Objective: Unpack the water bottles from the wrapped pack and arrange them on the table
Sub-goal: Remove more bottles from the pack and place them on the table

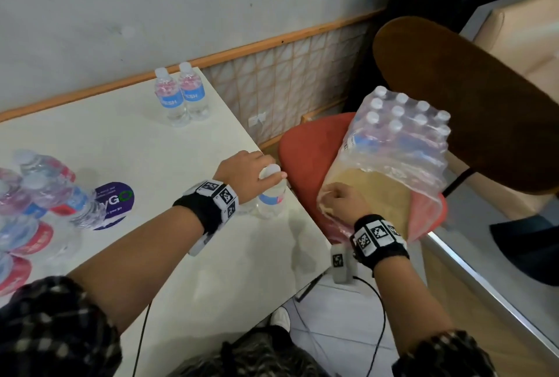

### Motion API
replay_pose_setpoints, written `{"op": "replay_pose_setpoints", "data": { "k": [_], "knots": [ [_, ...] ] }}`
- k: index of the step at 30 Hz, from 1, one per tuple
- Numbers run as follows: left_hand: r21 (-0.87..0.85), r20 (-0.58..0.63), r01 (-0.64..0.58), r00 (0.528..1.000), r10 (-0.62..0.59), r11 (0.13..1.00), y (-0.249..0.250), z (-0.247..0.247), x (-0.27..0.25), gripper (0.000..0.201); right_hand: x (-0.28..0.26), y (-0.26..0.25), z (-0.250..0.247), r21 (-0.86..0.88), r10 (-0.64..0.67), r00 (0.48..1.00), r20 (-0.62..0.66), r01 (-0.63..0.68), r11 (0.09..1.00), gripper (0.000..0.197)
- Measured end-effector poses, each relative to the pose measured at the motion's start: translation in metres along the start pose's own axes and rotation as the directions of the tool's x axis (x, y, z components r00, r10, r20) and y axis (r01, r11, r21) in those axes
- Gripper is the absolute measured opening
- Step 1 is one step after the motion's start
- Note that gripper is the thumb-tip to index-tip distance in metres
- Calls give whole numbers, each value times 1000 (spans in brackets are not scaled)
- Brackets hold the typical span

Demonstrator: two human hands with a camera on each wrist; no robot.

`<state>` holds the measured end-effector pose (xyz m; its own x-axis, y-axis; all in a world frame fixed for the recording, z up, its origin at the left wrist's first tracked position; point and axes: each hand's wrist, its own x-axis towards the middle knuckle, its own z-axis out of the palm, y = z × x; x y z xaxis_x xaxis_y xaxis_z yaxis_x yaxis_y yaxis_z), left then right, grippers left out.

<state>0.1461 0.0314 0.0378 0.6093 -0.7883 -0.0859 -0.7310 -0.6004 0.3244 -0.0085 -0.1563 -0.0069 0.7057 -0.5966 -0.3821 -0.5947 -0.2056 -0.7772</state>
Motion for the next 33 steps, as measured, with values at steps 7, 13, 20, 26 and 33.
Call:
{"op": "replay_pose_setpoints", "data": {
  "k": [7, 13, 20, 26, 33],
  "knots": [
    [-10, -132, 65, 989, -66, 998, 8, 9, 3, 75, 35, 4, -98, -88, 349, 931, -104, -358, 929, 62],
    [-31, -79, 125, 989, -127, 992, 7, 4, 9, 52, 41, -3, -123, -783, 83, 987, -137, -159, 601, 51],
    [-37, -28, 108, 994, -109, 993, 8, 3, 9, 46, 62, 9, -87, -550, 179, 983, -38, -170, 817, 45],
    [-71, 14, 101, 995, -100, 992, 10, -5, 6, 44, 25, 23, -20, -283, -269, 925, -268, 192, 940, 25],
    [-139, 39, 126, 992, -121, 982, 11, -7, 5, 44, -30, 6, 20, 43, -397, 895, -203, 413, 910, 34]
  ]
}}
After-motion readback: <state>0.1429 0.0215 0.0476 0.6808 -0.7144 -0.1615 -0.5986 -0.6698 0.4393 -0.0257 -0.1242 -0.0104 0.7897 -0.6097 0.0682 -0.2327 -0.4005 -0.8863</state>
